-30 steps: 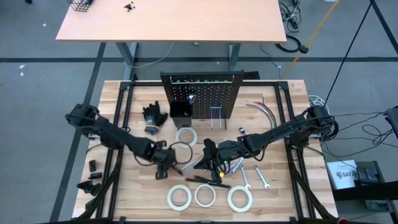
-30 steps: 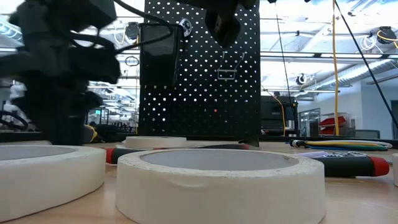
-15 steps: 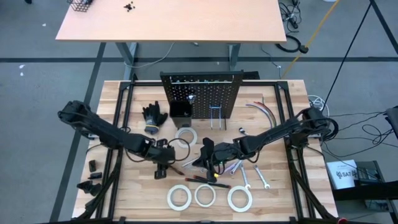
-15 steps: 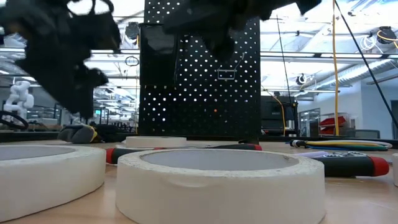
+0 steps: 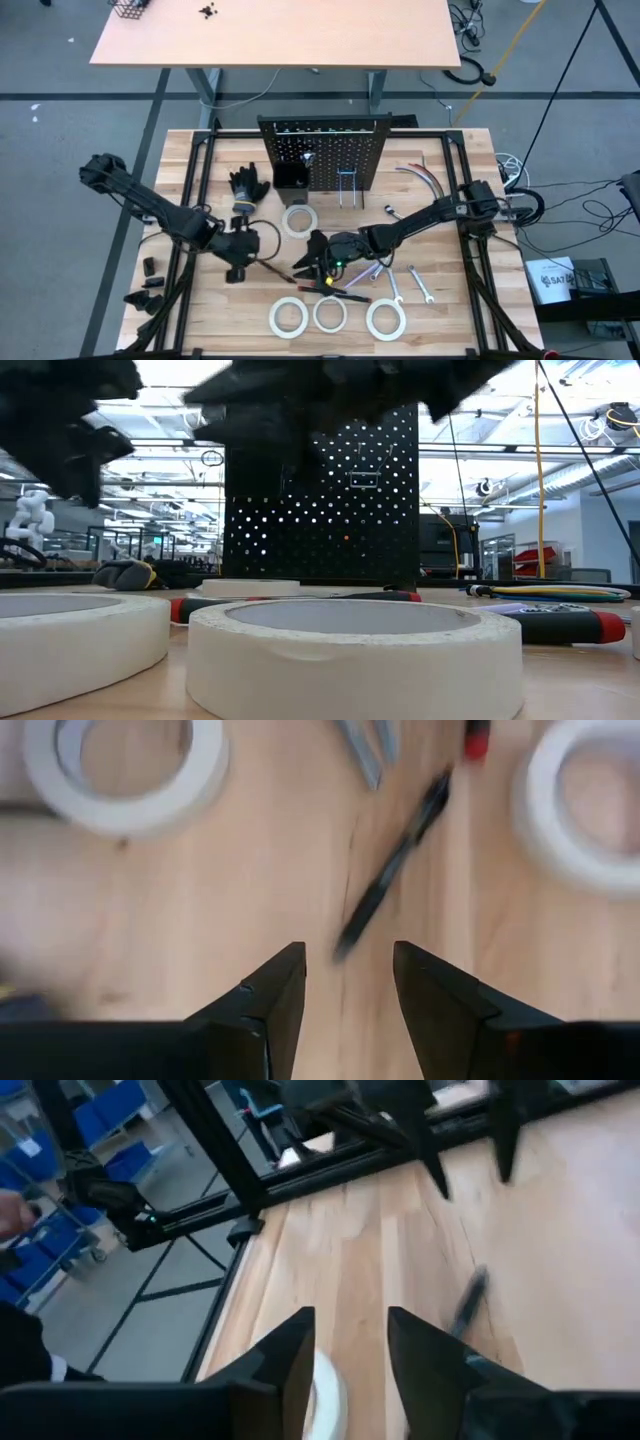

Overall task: Hang tools onto peg board
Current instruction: Put the black pen into the black bin on the peg board

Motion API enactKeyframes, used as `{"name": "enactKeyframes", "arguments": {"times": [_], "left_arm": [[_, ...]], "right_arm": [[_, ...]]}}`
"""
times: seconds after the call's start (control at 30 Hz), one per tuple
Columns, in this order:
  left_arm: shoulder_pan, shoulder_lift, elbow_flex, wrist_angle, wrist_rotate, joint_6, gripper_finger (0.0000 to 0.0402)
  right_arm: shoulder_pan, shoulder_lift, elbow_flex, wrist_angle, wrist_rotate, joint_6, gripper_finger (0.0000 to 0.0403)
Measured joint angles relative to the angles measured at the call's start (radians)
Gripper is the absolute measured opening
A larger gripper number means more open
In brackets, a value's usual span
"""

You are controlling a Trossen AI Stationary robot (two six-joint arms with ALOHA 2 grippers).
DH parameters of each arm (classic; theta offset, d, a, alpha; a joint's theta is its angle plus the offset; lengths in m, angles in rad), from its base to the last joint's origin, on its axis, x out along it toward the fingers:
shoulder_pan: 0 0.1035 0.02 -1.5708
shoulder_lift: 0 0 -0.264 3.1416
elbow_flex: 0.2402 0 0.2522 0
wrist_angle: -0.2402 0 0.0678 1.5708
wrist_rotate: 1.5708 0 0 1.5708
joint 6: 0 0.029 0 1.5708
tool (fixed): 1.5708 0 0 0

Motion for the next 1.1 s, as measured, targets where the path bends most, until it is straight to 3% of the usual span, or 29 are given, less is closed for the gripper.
{"name": "enactKeyframes", "arguments": {"times": [0.27, 0.5, 0.83, 1.1], "left_arm": [[-0.096, -0.001, -0.046, -0.044, -0.085, 0.008, 0.0156], [-0.172, -0.032, -0.152, 0.092, -0.071, 0.001, 0.0157], [-0.201, -0.039, -0.239, 0.210, -0.086, 0.033, 0.0157], [-0.201, -0.039, -0.266, 0.317, -0.050, 0.064, 0.0157]], "right_arm": [[-0.037, 0.126, 0.321, -0.366, -0.002, -0.047, 0.0120], [-0.050, 0.241, 0.500, -0.535, 0.010, 0.016, 0.0099], [-0.002, 0.392, 0.727, -0.748, 0.236, 0.126, 0.0089], [0.019, 0.423, 0.758, -0.796, 0.312, 0.193, 0.0102]]}}
